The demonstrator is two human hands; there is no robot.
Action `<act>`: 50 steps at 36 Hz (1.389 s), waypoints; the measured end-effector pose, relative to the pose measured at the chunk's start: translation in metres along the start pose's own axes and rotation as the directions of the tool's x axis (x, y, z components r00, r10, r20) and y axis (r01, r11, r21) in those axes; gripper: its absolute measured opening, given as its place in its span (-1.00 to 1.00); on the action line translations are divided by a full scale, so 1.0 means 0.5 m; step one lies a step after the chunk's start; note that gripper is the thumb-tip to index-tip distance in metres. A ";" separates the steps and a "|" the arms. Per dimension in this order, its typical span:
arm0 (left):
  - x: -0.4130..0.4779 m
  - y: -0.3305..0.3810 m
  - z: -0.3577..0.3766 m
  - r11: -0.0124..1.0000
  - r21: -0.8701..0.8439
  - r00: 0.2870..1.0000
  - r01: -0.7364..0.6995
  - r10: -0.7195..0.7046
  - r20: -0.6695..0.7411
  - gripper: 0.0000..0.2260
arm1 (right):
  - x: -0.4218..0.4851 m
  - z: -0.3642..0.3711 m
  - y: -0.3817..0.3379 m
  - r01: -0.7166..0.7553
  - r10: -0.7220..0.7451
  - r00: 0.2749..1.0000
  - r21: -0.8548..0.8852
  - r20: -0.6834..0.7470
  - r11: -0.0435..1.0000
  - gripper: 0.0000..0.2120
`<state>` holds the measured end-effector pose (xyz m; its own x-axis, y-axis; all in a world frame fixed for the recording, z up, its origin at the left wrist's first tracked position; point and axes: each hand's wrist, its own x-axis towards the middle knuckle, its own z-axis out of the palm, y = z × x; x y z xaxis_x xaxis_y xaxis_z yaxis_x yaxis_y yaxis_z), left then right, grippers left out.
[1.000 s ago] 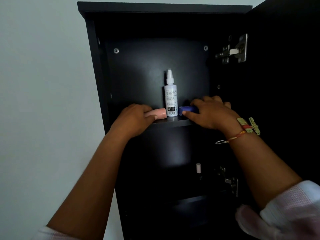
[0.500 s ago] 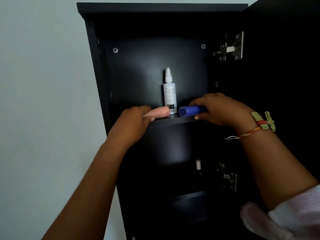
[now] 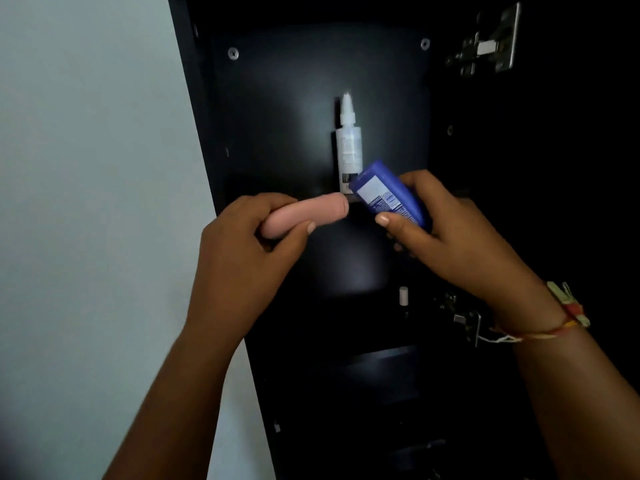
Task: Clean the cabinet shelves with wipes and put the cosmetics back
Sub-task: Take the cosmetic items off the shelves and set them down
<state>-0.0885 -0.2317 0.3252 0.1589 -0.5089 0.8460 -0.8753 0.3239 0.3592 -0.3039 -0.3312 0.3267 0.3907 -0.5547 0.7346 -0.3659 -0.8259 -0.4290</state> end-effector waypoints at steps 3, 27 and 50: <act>-0.042 -0.012 0.002 0.990 -0.067 0.991 0.126 -0.122 0.055 -0.75 | -0.042 0.033 0.006 -0.191 0.153 0.978 0.310 0.141 0.931 -0.74; -0.682 -0.294 0.163 0.260 0.077 0.196 0.962 -0.863 0.466 -0.72 | -0.547 0.434 0.255 -0.884 0.649 0.298 -0.055 0.700 0.465 -0.76; -1.055 -0.507 0.375 -0.246 -0.014 -0.212 0.969 -0.863 0.458 -0.54 | -0.762 0.684 0.443 -0.967 0.821 0.194 -0.039 0.536 0.253 -0.82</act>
<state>-0.0361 -0.1947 -0.2862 0.5129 -0.5366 -0.6700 0.3756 -0.5615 0.7373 -0.2448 -0.3372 -0.2282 0.2281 -0.8402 -0.4920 -0.5032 0.3309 -0.7983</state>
